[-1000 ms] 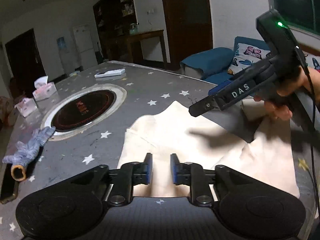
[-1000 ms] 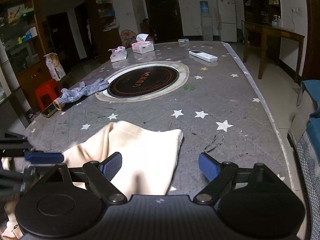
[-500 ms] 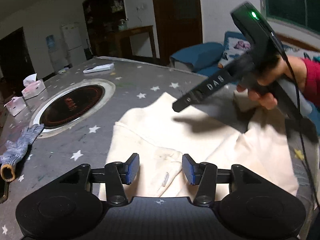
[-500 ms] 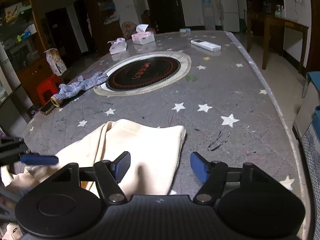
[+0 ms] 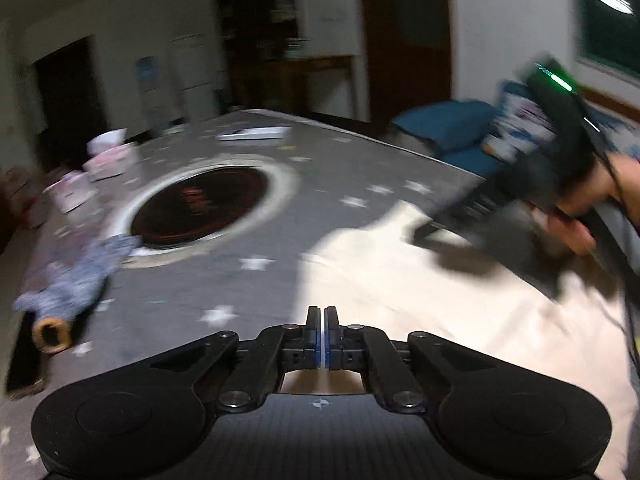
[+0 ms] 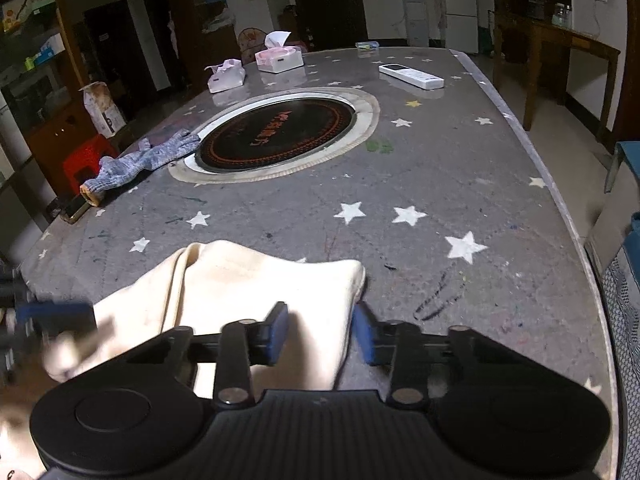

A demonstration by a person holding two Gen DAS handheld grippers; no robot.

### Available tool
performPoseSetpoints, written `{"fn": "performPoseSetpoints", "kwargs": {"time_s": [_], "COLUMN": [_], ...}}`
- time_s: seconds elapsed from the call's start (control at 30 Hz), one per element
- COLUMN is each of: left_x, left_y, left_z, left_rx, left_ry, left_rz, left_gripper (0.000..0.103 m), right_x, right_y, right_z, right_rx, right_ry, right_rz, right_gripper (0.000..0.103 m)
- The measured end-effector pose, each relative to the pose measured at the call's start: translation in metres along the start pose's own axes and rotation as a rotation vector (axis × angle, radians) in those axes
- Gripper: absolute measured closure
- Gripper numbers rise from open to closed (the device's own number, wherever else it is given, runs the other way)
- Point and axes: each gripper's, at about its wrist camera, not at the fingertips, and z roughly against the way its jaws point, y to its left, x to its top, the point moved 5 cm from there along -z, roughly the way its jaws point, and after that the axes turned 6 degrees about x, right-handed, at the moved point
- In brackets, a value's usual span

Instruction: Fold clothes

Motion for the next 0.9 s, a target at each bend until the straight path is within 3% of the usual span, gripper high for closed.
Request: {"fn": "performPoseSetpoints", "kwargs": {"time_s": [0.07,0.17,0.4,0.47,0.53,0.63,0.73,0.77,0.83,0.9], "left_x": [0.004,0.007,-0.008,-0.012,-0.015,-0.02,-0.023,-0.022,-0.021,-0.017], "left_y": [0.021,0.025,-0.04,-0.053,-0.064,-0.074,-0.078,-0.077,-0.074,-0.066], "left_z": [0.001,0.01,0.014,0.012,0.01,0.004,-0.005,-0.007,-0.01,-0.009], "left_rx": [0.039,-0.05,-0.209,-0.226,-0.24,-0.23,-0.21,-0.211,-0.222,-0.219], "left_ry": [-0.005,-0.009,0.026,0.033,0.039,0.058,0.08,0.084,0.086,0.08], "left_rz": [0.057,0.081,-0.088,-0.119,-0.148,-0.192,-0.21,-0.204,-0.184,-0.16], "left_gripper": [0.103,0.102,0.098,0.089,0.072,0.058,0.06,0.064,0.083,0.088], "right_x": [0.002,0.006,0.006,0.005,0.005,0.005,0.005,0.005,0.006,0.006], "right_y": [0.001,0.001,0.001,0.002,0.003,0.002,0.003,0.004,0.004,0.005], "right_z": [-0.003,-0.006,-0.006,-0.005,-0.004,-0.004,-0.006,-0.007,-0.008,-0.009], "right_rx": [-0.014,-0.016,-0.02,-0.017,-0.018,-0.012,-0.011,-0.014,-0.017,-0.019], "right_ry": [0.001,-0.002,-0.002,0.0,0.001,-0.001,0.0,0.0,0.001,0.004], "right_rz": [0.012,0.01,0.007,0.008,0.013,0.011,0.013,0.016,0.024,0.037], "right_gripper": [0.089,0.09,0.088,0.086,0.086,0.08,0.078,0.078,0.078,0.081]}}
